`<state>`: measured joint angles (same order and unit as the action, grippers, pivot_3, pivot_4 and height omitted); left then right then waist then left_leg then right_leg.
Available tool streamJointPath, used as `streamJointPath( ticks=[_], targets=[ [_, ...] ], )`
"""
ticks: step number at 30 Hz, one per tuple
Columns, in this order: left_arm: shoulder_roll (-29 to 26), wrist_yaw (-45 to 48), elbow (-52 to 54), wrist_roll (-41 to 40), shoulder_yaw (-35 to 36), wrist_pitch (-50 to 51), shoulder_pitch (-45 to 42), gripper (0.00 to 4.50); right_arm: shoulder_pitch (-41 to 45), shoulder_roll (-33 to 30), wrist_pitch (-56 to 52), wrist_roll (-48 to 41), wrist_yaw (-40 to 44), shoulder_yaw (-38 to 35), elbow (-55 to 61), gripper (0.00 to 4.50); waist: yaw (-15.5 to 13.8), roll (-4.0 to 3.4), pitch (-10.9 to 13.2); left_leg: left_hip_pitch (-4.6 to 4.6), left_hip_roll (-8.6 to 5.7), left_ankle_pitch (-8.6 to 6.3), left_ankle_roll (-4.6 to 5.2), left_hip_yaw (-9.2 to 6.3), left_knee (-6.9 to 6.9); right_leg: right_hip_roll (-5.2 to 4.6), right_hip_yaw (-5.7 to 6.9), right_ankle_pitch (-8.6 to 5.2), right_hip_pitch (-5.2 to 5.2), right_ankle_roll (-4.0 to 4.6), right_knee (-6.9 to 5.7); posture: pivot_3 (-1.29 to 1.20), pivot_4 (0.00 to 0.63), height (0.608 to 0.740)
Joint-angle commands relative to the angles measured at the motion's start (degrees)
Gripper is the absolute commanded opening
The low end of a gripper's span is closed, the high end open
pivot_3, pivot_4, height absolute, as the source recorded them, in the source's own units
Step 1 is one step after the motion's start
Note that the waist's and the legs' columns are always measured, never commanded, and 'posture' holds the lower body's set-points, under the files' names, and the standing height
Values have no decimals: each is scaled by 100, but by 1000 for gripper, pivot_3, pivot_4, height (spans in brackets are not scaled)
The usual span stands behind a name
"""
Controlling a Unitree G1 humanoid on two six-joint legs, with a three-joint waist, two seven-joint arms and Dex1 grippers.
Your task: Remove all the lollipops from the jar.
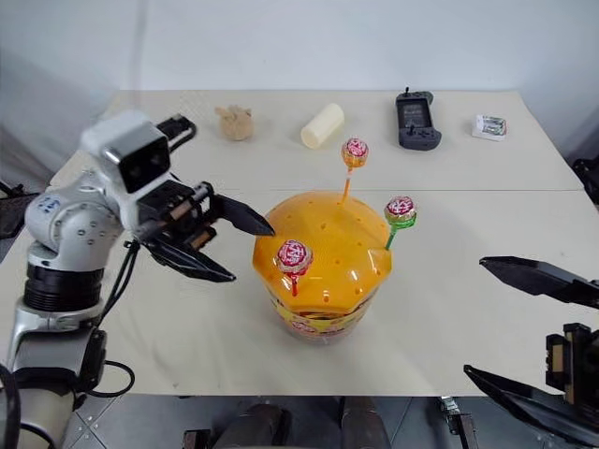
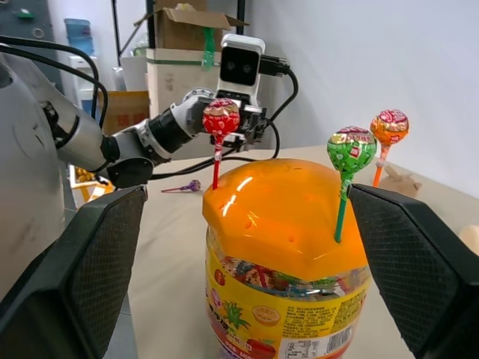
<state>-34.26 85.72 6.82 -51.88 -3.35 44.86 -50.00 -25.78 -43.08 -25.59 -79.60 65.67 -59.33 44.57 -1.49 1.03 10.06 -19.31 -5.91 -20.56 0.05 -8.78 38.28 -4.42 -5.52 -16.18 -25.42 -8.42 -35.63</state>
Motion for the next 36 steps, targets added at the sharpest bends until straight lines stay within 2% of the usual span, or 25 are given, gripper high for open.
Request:
streamJointPath(
  ticks=[1, 11, 15, 19, 22, 24, 29, 31, 36],
  targets=[
    [132, -275, 391, 21, -192, 142, -151, 2953, -62, 38, 149, -19, -80, -136, 66, 4500, -4, 0, 0, 0, 0, 0, 0, 0, 0, -1, 0, 0, 0, 0, 1, 0, 150, 740],
    [516, -832, 573, 168, -553, 344, -453, 2953, -146, 24, 206, -44, -183, -155, 49, 4500, -13, 1, 1, 0, -1, 0, 0, -1, 1, 0, 0, 0, 1, 0, 0, 0, 150, 740],
    [473, -729, 572, 190, -628, 364, -507, 2090, -155, 3, 198, -82, -251, -166, 57, 4500, -20, 1, 1, 0, -3, 0, 0, -2, 3, -1, 0, 0, 3, 0, 1, 0, 150, 740],
    [421, -597, 560, 46, -551, 440, -521, 835, -119, -26, 199, -139, -353, -139, 91, 4500, -21, 1, 1, 0, -4, 1, 1, -2, 3, -2, 0, 0, 3, 0, 1, 0, 150, 740],
    [478, -462, 454, -277, -287, 530, -574, 13, 232, -196, 230, -528, -822, 33, 129, 4500, -8, 1, 1, 0, -4, 1, 1, -3, 3, -1, 0, 0, 3, 0, 0, 0, 150, 740],
    [590, -542, 252, -671, 37, 695, -682, 13, 478, -316, 202, -699, -1015, 172, 100, 4500, 14, 1, 2, 1, -2, 1, 0, 0, 3, -1, -2, 0, 2, 0, -1, 0, 150, 740],
    [583, -1650, -852, -2015, 1229, 1727, -1122, 13, 867, -414, 108, -633, -809, 624, -74, 4500, 4, 1, 3, 0, 2, 2, -3, -10, 0, 2, 7, -1, 0, 1, -1, 0, 150, 740],
    [295, -1986, -1242, -1982, 1626, 1814, -1113, 13, 1147, -450, 132, -478, -680, 894, -281, 4500, 31, 0, 2, 3, -2, 2, -3, -7, 2, 1, 3, -1, 0, 1, -2, 0, 150, 740],
    [-816, -2413, -1398, -410, 1772, 813, -202, 13, 1592, -484, 100, -131, -254, 1318, -659, 4500, 18, -4, 2, 5, -2, 5, -7, -6, -1, 4, 1, -1, -6, 2, -5, 0, 150, 740]
  ],
)
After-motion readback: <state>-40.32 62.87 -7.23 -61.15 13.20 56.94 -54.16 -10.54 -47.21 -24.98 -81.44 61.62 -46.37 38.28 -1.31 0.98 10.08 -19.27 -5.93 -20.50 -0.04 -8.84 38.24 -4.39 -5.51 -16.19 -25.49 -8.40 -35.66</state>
